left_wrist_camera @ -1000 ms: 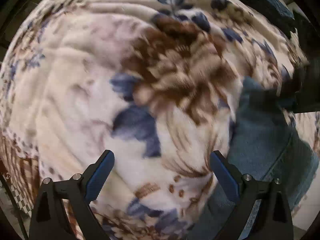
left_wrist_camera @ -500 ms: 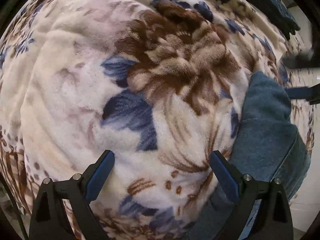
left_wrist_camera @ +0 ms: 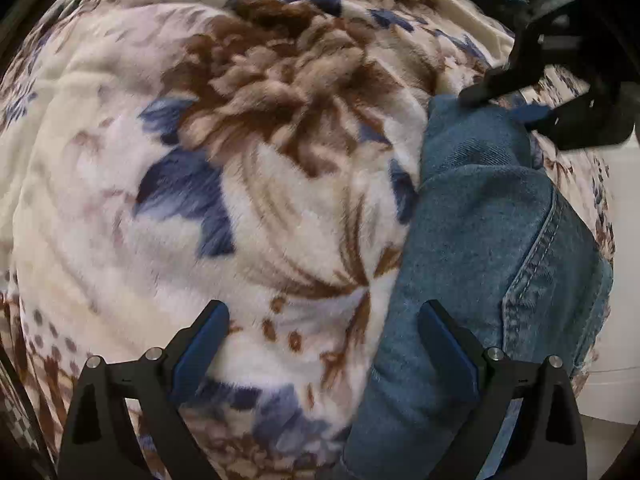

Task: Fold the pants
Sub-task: 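Grasp the jeans edge with the right gripper and fold it over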

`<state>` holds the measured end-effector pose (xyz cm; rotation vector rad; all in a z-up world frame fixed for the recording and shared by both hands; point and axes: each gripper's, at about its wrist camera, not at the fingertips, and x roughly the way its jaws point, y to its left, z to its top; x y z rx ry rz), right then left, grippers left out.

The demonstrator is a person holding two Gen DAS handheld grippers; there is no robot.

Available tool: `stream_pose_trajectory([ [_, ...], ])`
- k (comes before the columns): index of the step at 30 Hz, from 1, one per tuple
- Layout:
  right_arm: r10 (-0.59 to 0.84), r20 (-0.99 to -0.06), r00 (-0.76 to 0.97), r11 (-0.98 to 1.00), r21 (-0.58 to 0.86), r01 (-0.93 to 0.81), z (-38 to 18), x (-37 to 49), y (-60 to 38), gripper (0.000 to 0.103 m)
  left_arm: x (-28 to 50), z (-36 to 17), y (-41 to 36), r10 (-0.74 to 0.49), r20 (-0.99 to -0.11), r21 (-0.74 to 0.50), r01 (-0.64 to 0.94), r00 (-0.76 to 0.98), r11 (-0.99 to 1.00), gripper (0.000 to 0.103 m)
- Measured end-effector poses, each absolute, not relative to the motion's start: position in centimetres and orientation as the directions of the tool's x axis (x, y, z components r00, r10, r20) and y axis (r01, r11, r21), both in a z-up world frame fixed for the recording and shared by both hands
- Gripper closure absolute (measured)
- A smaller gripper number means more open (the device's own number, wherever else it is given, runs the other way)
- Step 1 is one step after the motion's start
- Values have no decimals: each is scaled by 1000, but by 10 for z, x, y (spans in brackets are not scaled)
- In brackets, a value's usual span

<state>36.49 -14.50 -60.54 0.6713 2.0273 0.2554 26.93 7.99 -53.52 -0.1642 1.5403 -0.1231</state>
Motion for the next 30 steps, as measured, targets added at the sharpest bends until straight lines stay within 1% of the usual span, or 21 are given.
stream_pose_trajectory([
  [1,525,-747,-407,850,438,293,-599,370,-137,62,268,-535,82,-185,-982,-186,-28,25,982,5],
  [2,483,-769,-419,875,436,209,-589,379,-128,40,265,-534,84,-184,-983,-185,-29,25,982,6],
  [3,432,-793,-430,898,420,127,-582,382,-116,31,262,-532,85,-185,-982,-186,-32,27,982,6],
  [4,366,-811,-456,918,395,34,-577,382,-102,26,256,-530,82,-185,-982,-186,-33,29,982,6],
  [6,186,-815,-549,920,340,-193,-586,371,-65,26,248,-529,80,-173,-984,-174,-27,44,984,6],
  [7,106,-812,-573,914,307,-266,-597,363,-48,40,246,-531,76,-164,-985,-165,-23,54,986,6],
  [8,49,-809,-585,908,280,-311,-606,356,-40,61,243,-533,74,-149,-987,-150,-16,54,989,6],
  [10,59,-813,-579,932,252,-259,-613,355,-43,63,230,-537,68,-140,-987,-141,-6,79,990,6],
  [11,82,-819,-568,949,239,-208,-610,358,-50,66,223,-537,64,-140,-985,-141,-7,98,990,5],
  [13,160,-841,-516,967,239,-89,-601,367,-68,69,214,-536,63,-158,-983,-160,-21,93,987,6],
  [14,200,-844,-498,970,244,-22,-601,367,-79,76,208,-535,63,-167,-982,-169,-27,86,985,6],
  [16,297,-824,-483,955,269,129,-611,369,-89,76,200,-534,64,-172,-982,-175,-34,84,984,6],
  [18,357,-807,-471,933,289,213,-613,366,-98,76,194,-534,67,-185,-980,-188,-44,68,981,6],
  [19,370,-802,-469,928,300,220,-611,366,-96,75,192,-534,71,-195,-979,-198,-53,55,979,6],
  [21,386,-779,-494,923,336,190,-606,370,-87,68,193,-536,85,-224,-974,-225,-78,24,971,6],
  [22,361,-788,-498,931,339,138,-600,375,-81,64,195,-537,92,-239,-971,-239,-101,15,966,6],
  [24,334,-822,-461,935,350,53,-584,382,-64,43,195,-536,102,-249,-968,-249,-122,17,961,6],
  [25,314,-835,-452,938,347,10,-577,385,-55,27,194,-536,103,-242,-970,-243,-116,19,963,6],
  [26,294,-839,-458,939,342,-25,-574,385,-49,25,194,-537,102,-234,-972,-235,-107,22,966,6],
  [28,231,-830,-507,932,338,-129,-583,376,-17,26,194,-539,98,-235,-972,-236,-97,20,967,6],
  [30,143,-839,-524,935,288,-206,-597,367,-2,55,195,-538,90,-232,-973,-232,-70,16,970,6],
])
